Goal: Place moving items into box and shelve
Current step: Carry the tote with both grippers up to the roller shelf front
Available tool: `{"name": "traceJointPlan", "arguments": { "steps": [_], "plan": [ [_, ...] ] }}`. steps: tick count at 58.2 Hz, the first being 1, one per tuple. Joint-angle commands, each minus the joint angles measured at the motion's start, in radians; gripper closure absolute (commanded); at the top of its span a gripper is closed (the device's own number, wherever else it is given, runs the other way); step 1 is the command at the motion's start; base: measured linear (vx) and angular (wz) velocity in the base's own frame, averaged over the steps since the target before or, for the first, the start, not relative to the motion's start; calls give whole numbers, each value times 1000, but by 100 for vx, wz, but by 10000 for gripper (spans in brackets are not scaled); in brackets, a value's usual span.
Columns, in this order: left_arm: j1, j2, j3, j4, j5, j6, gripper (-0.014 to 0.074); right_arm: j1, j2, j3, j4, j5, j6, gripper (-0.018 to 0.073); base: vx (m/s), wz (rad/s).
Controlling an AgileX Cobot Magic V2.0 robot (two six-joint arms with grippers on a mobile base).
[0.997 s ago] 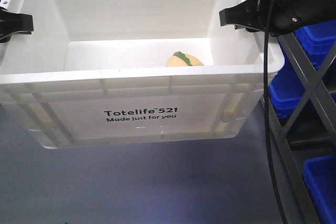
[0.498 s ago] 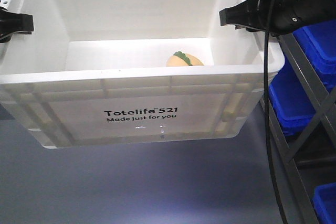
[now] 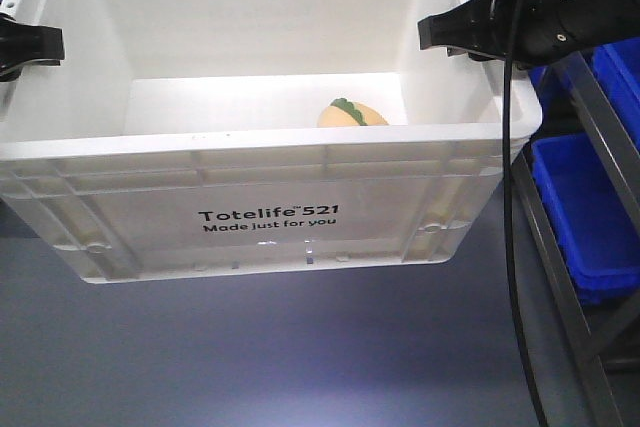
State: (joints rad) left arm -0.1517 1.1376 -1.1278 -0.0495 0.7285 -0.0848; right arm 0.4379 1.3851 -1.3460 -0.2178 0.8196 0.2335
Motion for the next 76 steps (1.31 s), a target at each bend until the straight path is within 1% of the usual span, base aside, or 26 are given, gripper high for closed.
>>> {"name": "traceJointPlan", "arguments": {
  "steps": [1, 36, 76],
  "plan": [
    [-4, -37, -43, 20, -162, 30, 540, -7, -45, -46, -66, -121, -15, 449, 17, 23],
    [-4, -37, -43, 20, -162, 30, 540, -7, -45, -46, -66, -119, -15, 449, 14, 34],
    [-4, -37, -43, 20, -162, 30, 540, -7, -45, -46, -66, -119, -15, 449, 12, 47]
  ]
}}
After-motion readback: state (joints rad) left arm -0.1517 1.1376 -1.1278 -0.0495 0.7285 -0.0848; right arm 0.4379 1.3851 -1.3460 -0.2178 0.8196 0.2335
